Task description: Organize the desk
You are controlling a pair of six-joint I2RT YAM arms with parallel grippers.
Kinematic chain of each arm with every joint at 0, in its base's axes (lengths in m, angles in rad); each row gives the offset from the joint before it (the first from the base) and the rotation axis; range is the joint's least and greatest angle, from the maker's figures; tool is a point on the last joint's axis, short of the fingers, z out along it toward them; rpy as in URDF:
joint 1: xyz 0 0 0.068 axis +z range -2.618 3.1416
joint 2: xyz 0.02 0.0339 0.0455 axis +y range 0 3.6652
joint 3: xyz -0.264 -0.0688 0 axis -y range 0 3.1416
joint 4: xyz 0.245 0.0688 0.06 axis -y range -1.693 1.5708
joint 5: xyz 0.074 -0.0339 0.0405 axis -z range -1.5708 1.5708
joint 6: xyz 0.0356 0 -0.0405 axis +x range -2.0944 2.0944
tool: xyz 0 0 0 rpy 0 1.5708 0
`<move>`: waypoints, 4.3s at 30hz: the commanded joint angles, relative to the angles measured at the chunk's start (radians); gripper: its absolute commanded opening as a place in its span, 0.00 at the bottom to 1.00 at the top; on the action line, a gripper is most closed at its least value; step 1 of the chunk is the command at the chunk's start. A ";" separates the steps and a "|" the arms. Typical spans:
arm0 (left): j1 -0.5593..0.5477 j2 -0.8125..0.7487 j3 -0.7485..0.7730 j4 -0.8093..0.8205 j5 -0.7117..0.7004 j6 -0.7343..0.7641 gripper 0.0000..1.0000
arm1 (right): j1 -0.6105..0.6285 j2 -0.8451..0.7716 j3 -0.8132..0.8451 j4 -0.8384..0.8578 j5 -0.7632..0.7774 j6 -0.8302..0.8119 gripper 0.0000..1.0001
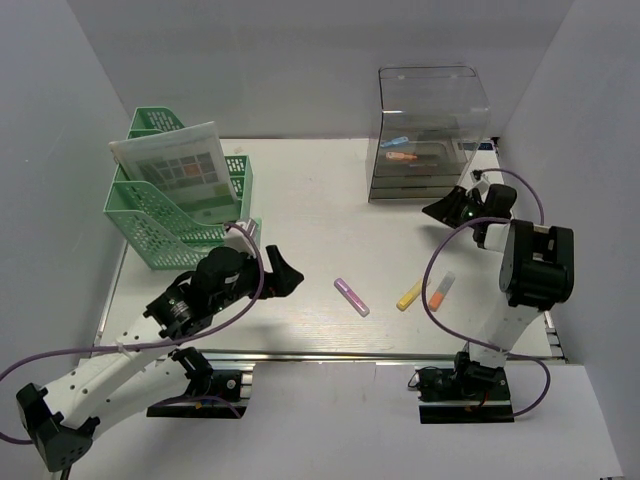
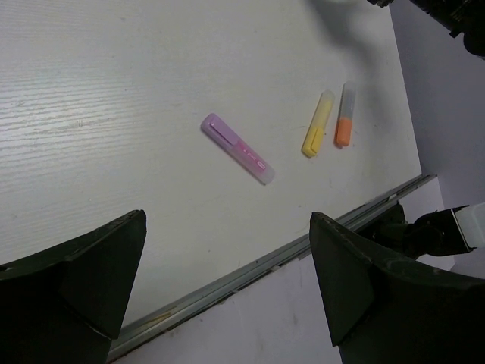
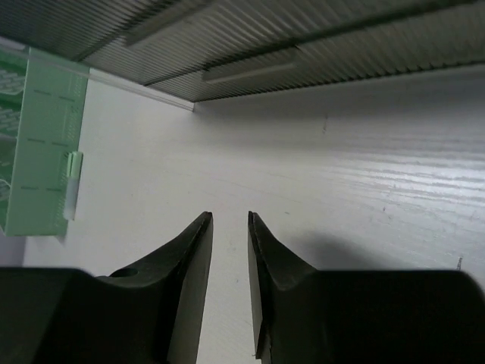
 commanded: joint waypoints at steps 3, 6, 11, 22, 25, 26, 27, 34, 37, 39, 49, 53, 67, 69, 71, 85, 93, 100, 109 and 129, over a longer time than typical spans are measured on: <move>0.005 0.031 0.019 0.014 0.011 -0.010 0.98 | -0.003 0.109 0.003 0.280 -0.049 0.328 0.37; 0.005 0.045 0.020 0.017 0.007 -0.014 0.98 | -0.003 0.144 0.017 0.344 -0.026 0.389 0.38; 0.005 0.081 0.019 0.048 0.020 -0.024 0.98 | -0.003 0.209 0.061 0.419 0.001 0.497 0.38; 0.005 0.134 0.042 0.066 0.023 -0.025 0.98 | 0.006 0.324 0.109 0.597 0.077 0.687 0.38; 0.005 0.138 0.037 0.075 0.024 -0.027 0.98 | 0.009 0.342 0.132 0.611 0.096 0.709 0.38; 0.005 0.141 0.036 0.077 0.024 -0.025 0.98 | 0.011 0.354 0.138 0.609 0.106 0.715 0.38; 0.005 0.143 0.036 0.081 0.026 -0.028 0.97 | 0.011 0.362 0.155 0.611 0.108 0.718 0.38; 0.005 0.152 0.046 0.074 0.021 -0.027 0.98 | 0.021 0.404 0.205 0.609 0.129 0.744 0.37; 0.005 0.149 0.048 0.069 0.020 -0.025 0.98 | 0.026 0.414 0.209 0.607 0.136 0.749 0.37; 0.005 0.149 0.049 0.066 0.017 -0.025 0.98 | 0.026 0.419 0.207 0.627 0.145 0.759 0.36; 0.005 0.161 0.062 0.066 0.023 -0.025 0.98 | 0.031 0.453 0.212 0.684 0.185 0.787 0.23; 0.005 0.160 0.068 0.060 0.021 -0.024 0.98 | 0.029 0.460 0.199 0.724 0.172 0.799 0.12; 0.005 0.149 0.056 0.069 0.024 -0.016 0.98 | 0.009 0.326 -0.049 0.795 0.105 0.767 0.03; 0.005 0.144 0.051 0.069 0.026 -0.013 0.98 | 0.006 0.295 -0.096 0.788 0.094 0.747 0.03; 0.005 0.132 0.046 0.069 0.026 -0.013 0.98 | 0.003 0.275 -0.129 0.784 0.090 0.738 0.03; -0.004 0.086 0.016 0.032 0.006 -0.001 0.98 | -0.012 0.213 -0.189 0.695 0.070 0.647 0.51; -0.004 0.133 0.054 -0.014 -0.038 0.013 0.97 | -0.026 0.137 -0.203 0.649 -0.022 0.592 0.89; -0.004 0.328 0.154 -0.089 -0.169 0.073 0.95 | -0.008 -0.183 -0.109 0.094 -0.085 0.165 0.89; 0.005 0.756 0.503 -0.268 -0.445 0.248 0.61 | -0.009 -0.564 -0.044 -0.333 -0.030 -0.341 0.83; 0.284 1.313 0.907 -0.364 -0.459 0.426 0.78 | -0.009 -0.833 -0.175 -0.295 -0.128 -0.376 0.30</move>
